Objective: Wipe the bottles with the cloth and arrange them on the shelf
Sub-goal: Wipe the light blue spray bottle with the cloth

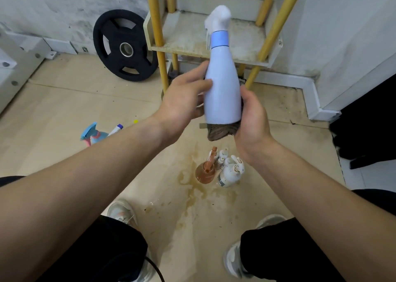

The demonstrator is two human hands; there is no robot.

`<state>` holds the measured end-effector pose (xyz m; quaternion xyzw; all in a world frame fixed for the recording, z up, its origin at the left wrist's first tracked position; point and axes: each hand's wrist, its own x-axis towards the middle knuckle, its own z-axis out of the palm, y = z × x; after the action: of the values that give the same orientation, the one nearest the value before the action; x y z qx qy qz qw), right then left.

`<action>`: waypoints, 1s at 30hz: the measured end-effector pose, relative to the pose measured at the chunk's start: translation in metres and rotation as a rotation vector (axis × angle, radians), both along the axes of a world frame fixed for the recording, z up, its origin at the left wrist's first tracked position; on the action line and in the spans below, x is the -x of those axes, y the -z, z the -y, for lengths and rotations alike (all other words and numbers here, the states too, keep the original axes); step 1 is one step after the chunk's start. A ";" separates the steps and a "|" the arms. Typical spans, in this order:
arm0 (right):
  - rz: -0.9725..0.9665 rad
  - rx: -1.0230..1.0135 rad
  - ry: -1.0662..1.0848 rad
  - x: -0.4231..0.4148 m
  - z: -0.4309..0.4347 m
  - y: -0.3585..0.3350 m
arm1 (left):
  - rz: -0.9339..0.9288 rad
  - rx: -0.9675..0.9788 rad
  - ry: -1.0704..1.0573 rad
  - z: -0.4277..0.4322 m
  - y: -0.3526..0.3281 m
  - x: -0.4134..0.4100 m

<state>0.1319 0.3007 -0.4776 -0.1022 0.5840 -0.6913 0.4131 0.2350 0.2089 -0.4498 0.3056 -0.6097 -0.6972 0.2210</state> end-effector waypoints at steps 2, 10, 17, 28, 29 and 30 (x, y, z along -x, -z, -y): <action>0.063 0.041 0.009 0.001 -0.001 -0.005 | -0.019 -0.071 0.075 0.003 -0.002 -0.004; 0.275 0.121 -0.039 0.007 -0.007 -0.010 | -0.091 -0.175 0.165 0.005 0.004 -0.009; 0.223 0.058 0.021 0.011 -0.006 -0.011 | -0.009 -0.090 0.118 0.003 0.005 -0.005; -0.076 0.102 0.022 0.020 -0.004 -0.019 | -0.013 0.110 0.125 -0.003 0.009 -0.001; -0.145 0.080 0.027 0.019 -0.004 -0.019 | -0.015 0.123 0.116 -0.004 0.009 -0.001; -0.205 0.058 0.032 0.018 -0.006 -0.020 | -0.015 0.134 0.106 -0.005 0.010 0.000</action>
<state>0.1140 0.3063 -0.4575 -0.1751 0.6044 -0.7003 0.3370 0.2352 0.2141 -0.4597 0.2520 -0.6687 -0.6678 0.2084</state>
